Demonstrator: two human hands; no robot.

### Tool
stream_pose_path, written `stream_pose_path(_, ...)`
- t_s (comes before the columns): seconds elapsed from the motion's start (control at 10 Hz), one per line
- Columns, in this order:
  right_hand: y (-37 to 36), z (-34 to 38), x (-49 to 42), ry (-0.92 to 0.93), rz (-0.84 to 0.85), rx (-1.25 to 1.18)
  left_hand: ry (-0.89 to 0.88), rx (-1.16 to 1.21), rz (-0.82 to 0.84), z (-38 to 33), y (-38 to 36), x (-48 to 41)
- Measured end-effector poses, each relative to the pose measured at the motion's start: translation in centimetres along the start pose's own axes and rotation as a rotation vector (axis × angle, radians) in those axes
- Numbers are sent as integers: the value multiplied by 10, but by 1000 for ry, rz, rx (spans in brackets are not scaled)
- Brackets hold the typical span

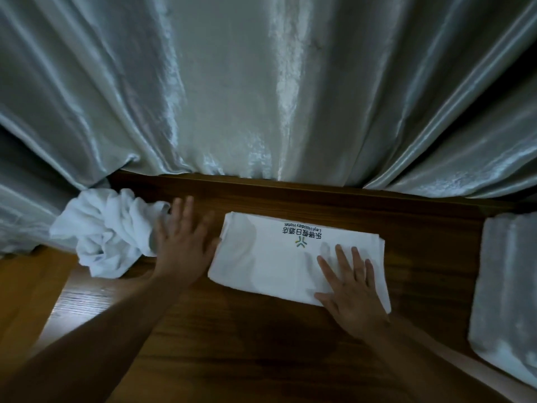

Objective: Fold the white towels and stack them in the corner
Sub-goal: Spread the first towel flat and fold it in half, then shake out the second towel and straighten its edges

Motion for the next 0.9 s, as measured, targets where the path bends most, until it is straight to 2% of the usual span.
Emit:
stream_pose_path(0.1, -1, 16, -11, 59, 21, -6, 268, 34, -34, 70, 14, -22)
stream_pose_path(0.2, -6, 24, -16, 82, 62, -13, 576, 82, 119, 133, -6, -27)
stream_pose_path(0.3, -15, 24, -18, 69, 94, 3, 759, 194, 352, 167, -44, -19)
stream_pose_path(0.4, -19, 24, -22, 34, 118, 24, 771, 334, 426, 177, -61, -8)
stream_pose_path(0.5, -20, 31, -29, 15, 154, 45, 720, 426, 352, 181, -55, -3)
stream_pose_path(0.6, -18, 44, -41, 8, 163, 40, 624, 369, 256, 192, -45, 7)
stream_pose_path(0.7, -15, 64, -62, 15, 170, 22, 456, 490, 181, 201, -42, 23)
stream_pose_path(0.8, -8, 93, -94, 41, 168, -3, 430, 481, 60, 220, -5, 40)
stream_pose_path(0.9, 2, 131, -135, 90, 143, -41, 447, 579, 5, 227, 16, 44)
Point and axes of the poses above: each hand's wrist, its own x-axis away from the middle knuckle, its own y-axis out of the back of the hand, z = x × y, the point moved 5 cm from there along -x, towards the middle knuckle, and after that the axes turned 14 degrees about y, right-handed, at the moved point
